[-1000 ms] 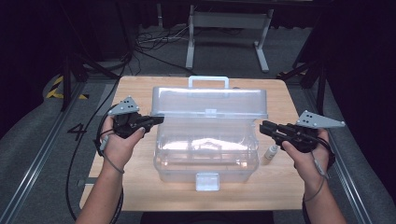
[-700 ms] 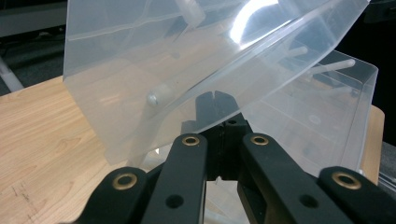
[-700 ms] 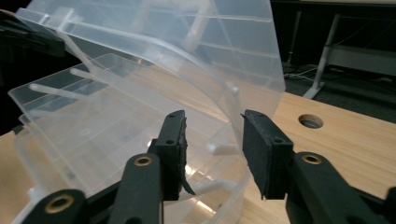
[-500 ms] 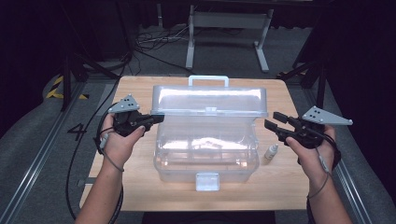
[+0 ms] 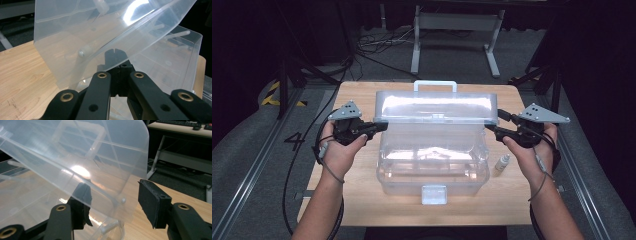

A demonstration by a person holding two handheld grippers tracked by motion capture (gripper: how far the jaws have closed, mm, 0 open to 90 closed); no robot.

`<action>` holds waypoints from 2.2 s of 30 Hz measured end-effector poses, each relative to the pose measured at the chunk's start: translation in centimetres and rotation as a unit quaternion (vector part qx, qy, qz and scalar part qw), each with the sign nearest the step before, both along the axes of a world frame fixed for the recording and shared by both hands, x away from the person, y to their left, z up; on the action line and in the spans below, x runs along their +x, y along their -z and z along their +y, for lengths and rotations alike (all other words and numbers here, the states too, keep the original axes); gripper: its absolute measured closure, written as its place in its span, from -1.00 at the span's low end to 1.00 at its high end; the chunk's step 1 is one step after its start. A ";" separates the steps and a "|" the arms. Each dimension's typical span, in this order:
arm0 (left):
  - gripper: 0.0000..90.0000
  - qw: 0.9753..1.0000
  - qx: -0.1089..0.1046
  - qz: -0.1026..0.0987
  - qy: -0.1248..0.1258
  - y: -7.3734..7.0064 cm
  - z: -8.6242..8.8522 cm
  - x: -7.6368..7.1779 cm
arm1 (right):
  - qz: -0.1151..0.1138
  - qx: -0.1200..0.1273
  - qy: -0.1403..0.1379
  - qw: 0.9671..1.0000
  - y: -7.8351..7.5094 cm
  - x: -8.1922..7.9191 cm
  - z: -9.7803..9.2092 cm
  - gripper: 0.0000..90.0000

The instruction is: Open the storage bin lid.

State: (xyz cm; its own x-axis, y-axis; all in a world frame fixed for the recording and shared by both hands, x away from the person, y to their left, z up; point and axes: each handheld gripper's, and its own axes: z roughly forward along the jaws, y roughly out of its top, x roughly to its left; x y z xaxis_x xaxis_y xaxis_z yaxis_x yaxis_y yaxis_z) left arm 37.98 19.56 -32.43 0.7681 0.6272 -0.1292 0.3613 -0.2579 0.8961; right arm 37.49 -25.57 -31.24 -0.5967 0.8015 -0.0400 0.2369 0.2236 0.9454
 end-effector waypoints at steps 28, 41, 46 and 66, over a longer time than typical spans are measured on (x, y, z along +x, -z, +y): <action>0.95 1.000 -0.007 -0.003 0.002 0.0 -0.1 0.0 | -0.035 -0.039 0.033 0.998 -0.4 -0.2 0.6 0.43; 0.99 1.000 0.006 0.009 0.005 -0.1 1.0 -1.7 | -0.031 -0.027 0.034 0.999 -0.4 0.3 0.3 0.48; 0.99 1.000 0.014 0.019 0.009 0.3 1.8 -2.8 | -0.034 -0.027 0.036 0.998 -0.6 0.6 0.5 0.48; 1.00 0.995 0.043 0.077 0.036 3.8 2.3 -4.6 | -0.037 -0.028 0.048 0.998 -1.3 1.8 0.8 0.49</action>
